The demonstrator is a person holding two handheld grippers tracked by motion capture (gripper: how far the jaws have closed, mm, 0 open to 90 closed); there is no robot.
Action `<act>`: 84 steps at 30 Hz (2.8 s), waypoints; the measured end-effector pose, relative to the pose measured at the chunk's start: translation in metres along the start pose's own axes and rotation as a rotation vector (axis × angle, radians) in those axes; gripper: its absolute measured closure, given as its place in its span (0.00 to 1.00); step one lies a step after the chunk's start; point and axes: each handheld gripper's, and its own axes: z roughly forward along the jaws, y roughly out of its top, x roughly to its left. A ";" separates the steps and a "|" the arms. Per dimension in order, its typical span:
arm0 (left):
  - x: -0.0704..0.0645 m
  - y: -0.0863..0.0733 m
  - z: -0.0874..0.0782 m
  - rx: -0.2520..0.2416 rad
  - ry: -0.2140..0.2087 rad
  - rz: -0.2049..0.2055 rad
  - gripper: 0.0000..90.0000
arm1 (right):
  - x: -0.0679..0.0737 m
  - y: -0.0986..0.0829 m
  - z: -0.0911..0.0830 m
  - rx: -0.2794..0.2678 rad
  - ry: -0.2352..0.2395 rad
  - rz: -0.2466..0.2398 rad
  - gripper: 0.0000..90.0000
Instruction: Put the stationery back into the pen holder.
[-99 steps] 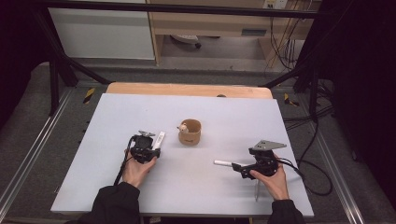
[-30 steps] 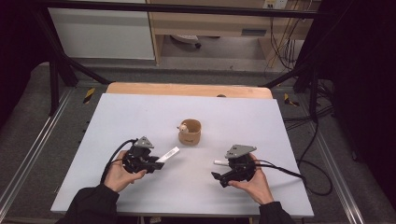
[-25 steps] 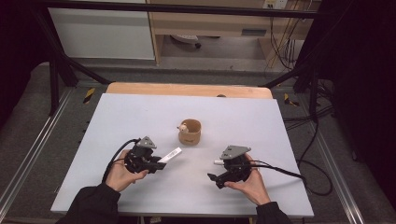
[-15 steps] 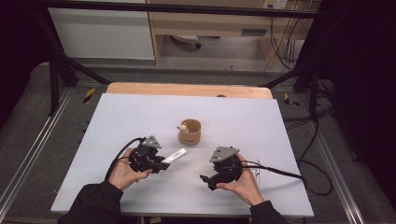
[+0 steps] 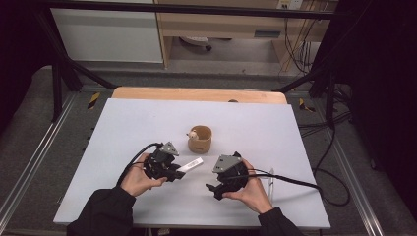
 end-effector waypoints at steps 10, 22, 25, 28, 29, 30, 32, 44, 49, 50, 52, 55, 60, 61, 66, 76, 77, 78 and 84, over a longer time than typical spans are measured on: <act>-0.004 0.014 0.005 0.027 -0.008 0.023 0.74 | 0.001 -0.001 -0.003 -0.006 -0.022 -0.094 0.09; -0.014 0.035 0.013 0.068 -0.020 0.062 0.74 | 0.004 0.004 -0.005 -0.027 -0.048 -0.217 0.16; -0.016 0.040 0.015 0.072 -0.024 0.066 0.74 | 0.004 0.003 -0.005 -0.025 -0.061 -0.249 0.17; -0.019 0.046 0.017 0.075 -0.031 0.069 0.74 | 0.005 0.001 -0.006 -0.032 -0.071 -0.294 0.20; -0.020 0.048 0.017 0.078 -0.031 0.073 0.74 | 0.005 0.001 -0.006 -0.034 -0.074 -0.318 0.21; -0.020 0.050 0.018 0.087 -0.034 0.079 0.74 | 0.005 0.001 -0.006 -0.034 -0.074 -0.318 0.21; -0.023 0.053 0.019 0.092 -0.035 0.087 0.74 | 0.006 0.000 -0.006 -0.039 -0.081 -0.341 0.24; -0.037 0.067 0.028 0.116 -0.044 0.124 0.74 | 0.008 -0.005 -0.006 -0.052 -0.117 -0.510 0.39; -0.041 0.070 0.029 0.118 -0.056 0.130 0.74 | 0.009 -0.008 -0.008 -0.056 -0.141 -0.614 0.50; -0.042 0.071 0.029 0.118 -0.059 0.131 0.74 | 0.008 -0.008 -0.008 -0.049 -0.143 -0.631 0.51; -0.043 0.072 0.030 0.120 -0.062 0.128 0.74 | 0.008 -0.008 -0.007 -0.051 -0.146 -0.638 0.53; -0.044 0.073 0.031 0.126 -0.064 0.131 0.74 | 0.008 -0.009 -0.006 -0.056 -0.146 -0.664 0.59; -0.045 0.073 0.033 0.129 -0.067 0.134 0.74 | 0.010 -0.010 -0.005 -0.065 -0.142 -0.696 0.66; -0.045 0.073 0.033 0.130 -0.066 0.133 0.74 | 0.010 -0.010 -0.006 -0.061 -0.141 -0.703 0.67; -0.045 0.073 0.033 0.130 -0.066 0.135 0.74 | 0.010 -0.011 -0.006 -0.062 -0.138 -0.738 0.72; -0.042 0.068 0.025 0.027 -0.066 0.166 0.69 | 0.005 -0.008 -0.009 -0.051 -0.127 -0.673 0.74; -0.040 0.066 0.023 0.020 -0.057 0.175 0.69 | 0.005 -0.008 -0.009 -0.051 -0.127 -0.673 0.74; -0.039 0.063 0.021 0.005 -0.051 0.185 0.62 | 0.001 -0.008 -0.010 -0.034 -0.133 -0.650 0.74; -0.022 0.035 0.008 -0.076 0.018 0.185 0.43 | -0.010 -0.011 -0.014 -0.016 -0.144 -0.551 0.74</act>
